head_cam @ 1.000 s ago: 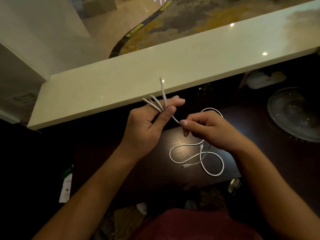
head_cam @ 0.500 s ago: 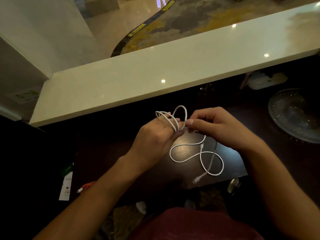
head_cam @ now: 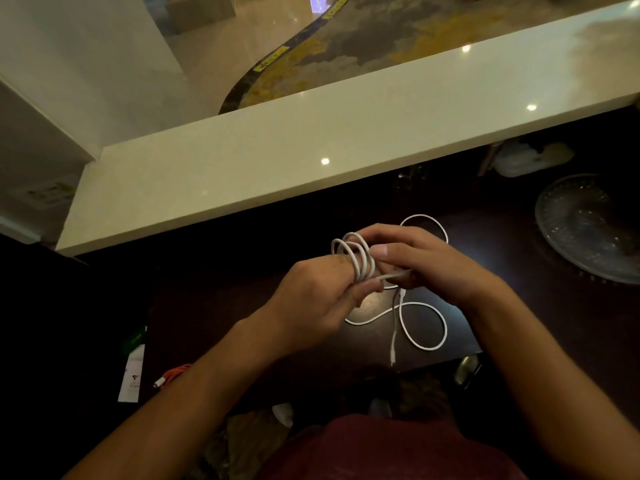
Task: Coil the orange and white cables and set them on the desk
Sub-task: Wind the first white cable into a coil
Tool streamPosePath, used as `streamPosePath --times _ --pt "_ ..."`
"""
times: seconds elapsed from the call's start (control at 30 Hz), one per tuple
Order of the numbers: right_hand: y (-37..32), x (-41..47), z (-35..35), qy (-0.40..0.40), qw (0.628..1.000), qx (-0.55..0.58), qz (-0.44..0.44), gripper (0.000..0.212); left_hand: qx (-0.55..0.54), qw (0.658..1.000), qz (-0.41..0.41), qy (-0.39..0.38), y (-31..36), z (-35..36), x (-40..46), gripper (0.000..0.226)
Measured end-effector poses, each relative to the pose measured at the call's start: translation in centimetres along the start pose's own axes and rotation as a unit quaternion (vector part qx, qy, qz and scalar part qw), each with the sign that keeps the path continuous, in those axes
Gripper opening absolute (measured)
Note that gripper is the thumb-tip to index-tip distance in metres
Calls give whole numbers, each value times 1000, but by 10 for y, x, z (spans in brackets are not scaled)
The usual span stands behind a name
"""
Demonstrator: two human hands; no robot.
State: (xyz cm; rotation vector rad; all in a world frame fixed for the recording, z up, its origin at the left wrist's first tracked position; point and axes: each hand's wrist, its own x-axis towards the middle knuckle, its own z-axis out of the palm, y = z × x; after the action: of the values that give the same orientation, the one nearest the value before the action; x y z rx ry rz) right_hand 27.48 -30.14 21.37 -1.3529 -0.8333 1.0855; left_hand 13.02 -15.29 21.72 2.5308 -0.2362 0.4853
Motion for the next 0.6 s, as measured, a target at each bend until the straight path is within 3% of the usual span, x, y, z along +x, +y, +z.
streamPosePath --times 0.13,0.23,0.33,0.4,0.47,0.6 --pt "6 1 8 -27 998 53 -3 45 -34 999 12 -11 7 -5 2 37" --pt "7 0 9 -34 999 31 3 41 15 999 25 -32 5 -4 1 39" --pt "7 4 2 30 997 -71 0 19 141 989 35 -35 -8 -2 -2 33" --pt "10 8 -1 86 973 -215 6 10 212 977 20 -30 -22 -2 -3 29" --pt "13 12 0 91 938 -331 36 25 249 968 5 -36 -34 1 -6 27" --pt "16 15 9 81 916 -390 38 30 247 966 -21 -71 -43 10 -15 20"
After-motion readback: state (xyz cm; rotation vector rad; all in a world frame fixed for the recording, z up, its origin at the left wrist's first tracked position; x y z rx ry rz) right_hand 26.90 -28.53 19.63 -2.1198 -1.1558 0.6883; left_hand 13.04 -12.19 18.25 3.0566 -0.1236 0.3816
